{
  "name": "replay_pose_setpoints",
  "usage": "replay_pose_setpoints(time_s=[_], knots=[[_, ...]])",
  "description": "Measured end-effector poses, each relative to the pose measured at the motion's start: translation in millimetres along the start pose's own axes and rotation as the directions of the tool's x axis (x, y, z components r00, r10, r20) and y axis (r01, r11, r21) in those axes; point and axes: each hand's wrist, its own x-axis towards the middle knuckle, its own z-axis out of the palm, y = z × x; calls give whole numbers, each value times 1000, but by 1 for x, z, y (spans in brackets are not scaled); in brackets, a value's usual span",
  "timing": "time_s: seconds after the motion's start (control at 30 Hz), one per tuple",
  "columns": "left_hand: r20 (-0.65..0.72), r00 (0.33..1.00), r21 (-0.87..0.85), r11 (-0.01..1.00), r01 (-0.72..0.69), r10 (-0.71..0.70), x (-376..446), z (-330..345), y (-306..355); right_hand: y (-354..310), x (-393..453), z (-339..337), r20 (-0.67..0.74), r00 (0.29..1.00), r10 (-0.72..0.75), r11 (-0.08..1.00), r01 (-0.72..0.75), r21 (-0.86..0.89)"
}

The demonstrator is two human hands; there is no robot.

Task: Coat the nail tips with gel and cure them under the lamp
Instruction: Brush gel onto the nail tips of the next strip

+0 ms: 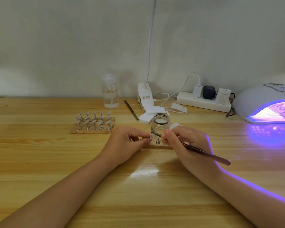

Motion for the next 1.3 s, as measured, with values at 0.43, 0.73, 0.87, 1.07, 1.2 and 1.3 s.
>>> replay_pose_setpoints(time_s=[0.43, 0.73, 0.87, 1.07, 1.2, 1.3], knots=[[3, 1000, 4, 1000, 18, -18, 1, 0, -2, 4, 0, 2, -9, 999, -44, 999, 43, -28], [10, 1000, 44, 999, 10, -10, 0, -1, 0, 7, -2, 4, 12, 998, -59, 997, 60, -54], [14, 1000, 46, 999, 16, -17, 0, -1, 1, 7, -4, 3, 25, 999, -41, 999, 42, -29], [-1, 1000, 57, 998, 2, -2, -1, 0, 3, 7, -2, 3, -33, 999, 2, 1000, -2, 11], [-2, 1000, 51, 999, 2, -2, -1, 0, 4, 8, 0, 3, 5, 997, 76, 997, -76, -16], [-5, 1000, 52, 999, 12, -12, -1, 0, 4, 7, -1, 3, 35, 997, 75, 997, -75, 4]])
